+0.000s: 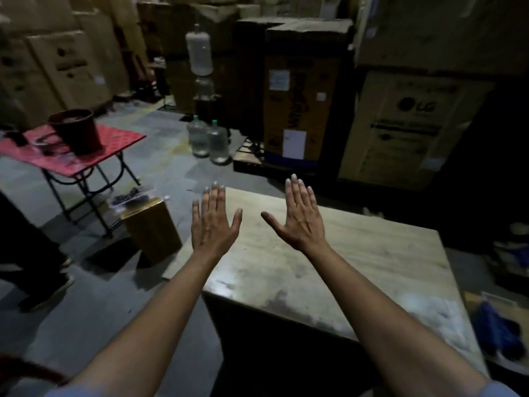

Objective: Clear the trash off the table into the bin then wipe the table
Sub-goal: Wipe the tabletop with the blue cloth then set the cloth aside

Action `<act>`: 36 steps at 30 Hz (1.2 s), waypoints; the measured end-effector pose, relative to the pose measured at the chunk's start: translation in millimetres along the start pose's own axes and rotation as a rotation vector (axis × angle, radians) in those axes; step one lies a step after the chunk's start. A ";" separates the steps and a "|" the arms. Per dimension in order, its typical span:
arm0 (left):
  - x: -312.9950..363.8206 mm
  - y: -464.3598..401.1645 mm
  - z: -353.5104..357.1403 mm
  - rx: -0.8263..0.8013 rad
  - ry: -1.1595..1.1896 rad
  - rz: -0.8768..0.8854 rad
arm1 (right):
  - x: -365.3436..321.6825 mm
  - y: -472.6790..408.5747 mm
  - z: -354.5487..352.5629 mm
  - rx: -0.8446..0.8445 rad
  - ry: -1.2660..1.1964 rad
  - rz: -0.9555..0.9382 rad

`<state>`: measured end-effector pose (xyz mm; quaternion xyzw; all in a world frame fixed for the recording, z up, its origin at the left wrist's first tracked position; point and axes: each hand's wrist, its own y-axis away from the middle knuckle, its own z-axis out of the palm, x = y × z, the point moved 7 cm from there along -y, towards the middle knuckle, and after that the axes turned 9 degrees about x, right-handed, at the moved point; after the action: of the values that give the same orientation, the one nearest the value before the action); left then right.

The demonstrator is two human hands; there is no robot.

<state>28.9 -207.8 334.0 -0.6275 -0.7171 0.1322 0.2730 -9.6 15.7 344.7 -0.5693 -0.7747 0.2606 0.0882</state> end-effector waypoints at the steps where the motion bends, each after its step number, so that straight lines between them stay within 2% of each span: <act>1: 27.6 -2.5 9.0 0.001 0.017 0.021 | 26.3 2.2 -7.7 0.008 0.014 0.021; 11: 291.1 -18.4 122.9 -0.141 0.174 0.349 | 269.7 64.6 -68.8 0.041 0.170 0.337; 21: 532.3 11.4 222.9 -0.300 0.376 0.699 | 452.8 150.0 -115.0 0.032 0.333 0.695; 29: 640.2 66.5 266.7 -0.398 0.431 0.907 | 546.7 228.6 -135.4 0.032 0.401 0.960; 36: 691.2 121.2 322.4 -0.483 0.402 0.948 | 634.0 313.2 -109.7 -0.058 0.372 1.076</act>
<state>-94.2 535.0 162.3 -0.9383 -0.3006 -0.0493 0.1637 86.7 705.1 178.4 -0.9222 -0.3538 0.1429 0.0624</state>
